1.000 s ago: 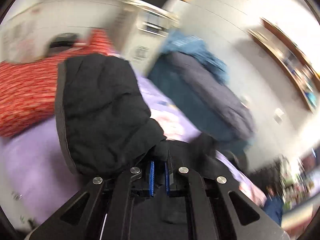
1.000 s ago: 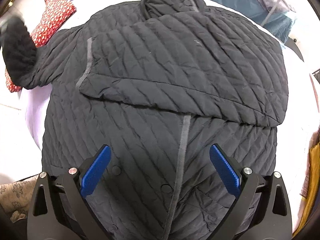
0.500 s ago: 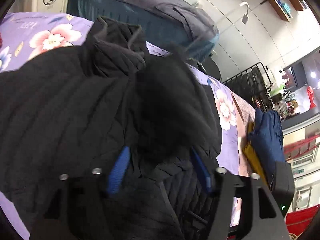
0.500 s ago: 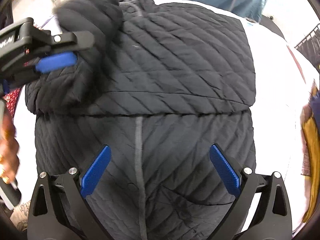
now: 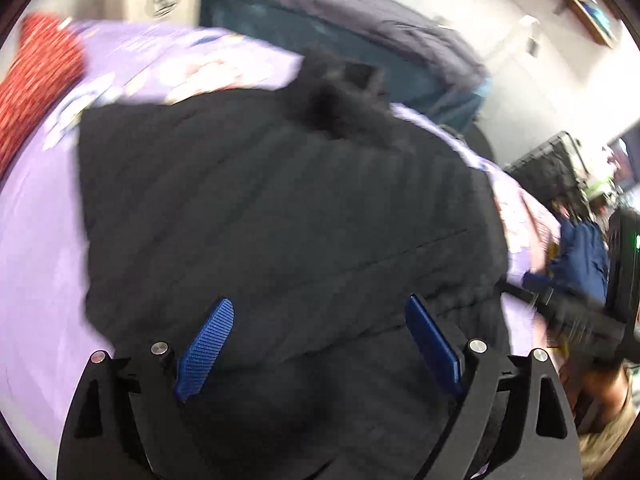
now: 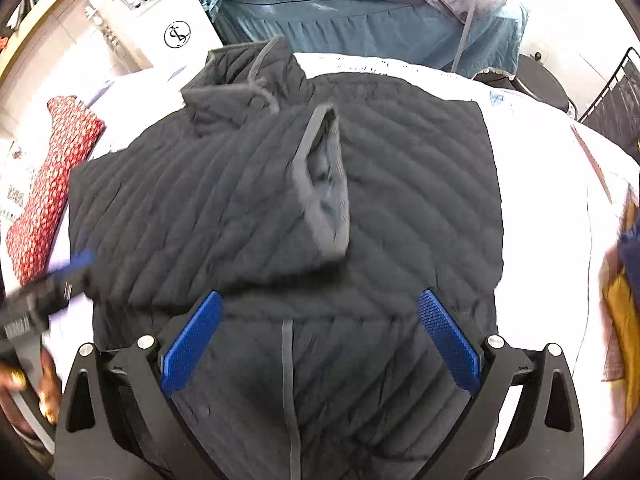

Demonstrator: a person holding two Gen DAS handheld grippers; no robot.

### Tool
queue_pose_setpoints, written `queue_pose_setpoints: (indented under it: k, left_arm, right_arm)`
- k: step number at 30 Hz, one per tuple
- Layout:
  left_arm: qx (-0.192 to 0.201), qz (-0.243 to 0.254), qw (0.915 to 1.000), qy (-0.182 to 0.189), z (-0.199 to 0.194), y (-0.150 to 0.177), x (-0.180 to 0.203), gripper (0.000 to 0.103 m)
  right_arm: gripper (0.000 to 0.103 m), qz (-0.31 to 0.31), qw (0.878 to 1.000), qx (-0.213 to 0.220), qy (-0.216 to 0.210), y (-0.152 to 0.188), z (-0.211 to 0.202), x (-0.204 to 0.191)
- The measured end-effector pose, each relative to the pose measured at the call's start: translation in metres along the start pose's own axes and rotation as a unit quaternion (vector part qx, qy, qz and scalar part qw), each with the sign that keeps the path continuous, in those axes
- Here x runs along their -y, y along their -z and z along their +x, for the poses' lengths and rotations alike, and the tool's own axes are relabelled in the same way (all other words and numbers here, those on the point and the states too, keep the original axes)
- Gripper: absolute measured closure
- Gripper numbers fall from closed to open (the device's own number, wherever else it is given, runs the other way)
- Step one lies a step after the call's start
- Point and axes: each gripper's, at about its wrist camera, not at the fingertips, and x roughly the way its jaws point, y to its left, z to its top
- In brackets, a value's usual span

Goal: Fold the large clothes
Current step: 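Fold the held sleeve across the jacket front with the left tool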

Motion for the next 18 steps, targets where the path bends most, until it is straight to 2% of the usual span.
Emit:
queue_pose_setpoints:
  k: [2, 4, 5, 6, 7, 9, 12, 15, 18]
  left_arm:
    - [-0.004, -0.031, 0.9994, -0.013, -0.006, 0.015, -0.025, 0.017]
    - [-0.006, -0.053, 0.9984, -0.020, -0.012, 0.025, -0.041, 0.017]
    - [-0.006, -0.063, 0.9978, -0.023, -0.014, 0.030, -0.048, 0.017]
    - [-0.006, -0.070, 0.9972, -0.025, -0.016, 0.034, -0.054, 0.017]
    - [-0.007, -0.080, 0.9964, -0.029, -0.017, 0.039, -0.061, 0.017]
    - [-0.006, -0.089, 0.9954, -0.034, -0.021, 0.042, -0.065, 0.017]
    - [-0.002, -0.090, 0.9951, -0.041, -0.027, 0.047, -0.068, 0.017]
    - [0.009, -0.069, 0.9966, -0.044, -0.033, 0.041, -0.061, 0.017]
    - [0.019, -0.045, 0.9979, -0.042, -0.033, 0.029, -0.048, 0.017]
  right_arm:
    - [0.019, 0.008, 1.000, -0.005, -0.003, -0.011, 0.010, 0.003]
    - [0.049, 0.010, 1.000, -0.017, -0.016, -0.017, 0.020, 0.002]
    - [0.058, 0.008, 0.999, -0.023, -0.024, -0.017, 0.024, 0.001]
    - [0.071, 0.002, 0.999, -0.026, -0.029, -0.017, 0.026, -0.001]
    - [0.081, -0.012, 0.999, -0.024, -0.025, -0.018, 0.026, -0.005]
    - [0.092, -0.028, 1.000, -0.006, -0.007, -0.020, 0.021, -0.010]
    - [0.094, -0.007, 1.000, 0.019, 0.008, -0.024, 0.013, 0.002]
    - [0.095, 0.030, 0.998, 0.032, 0.038, -0.027, 0.009, 0.027]
    - [0.095, 0.053, 0.998, 0.013, 0.039, -0.026, 0.017, 0.046]
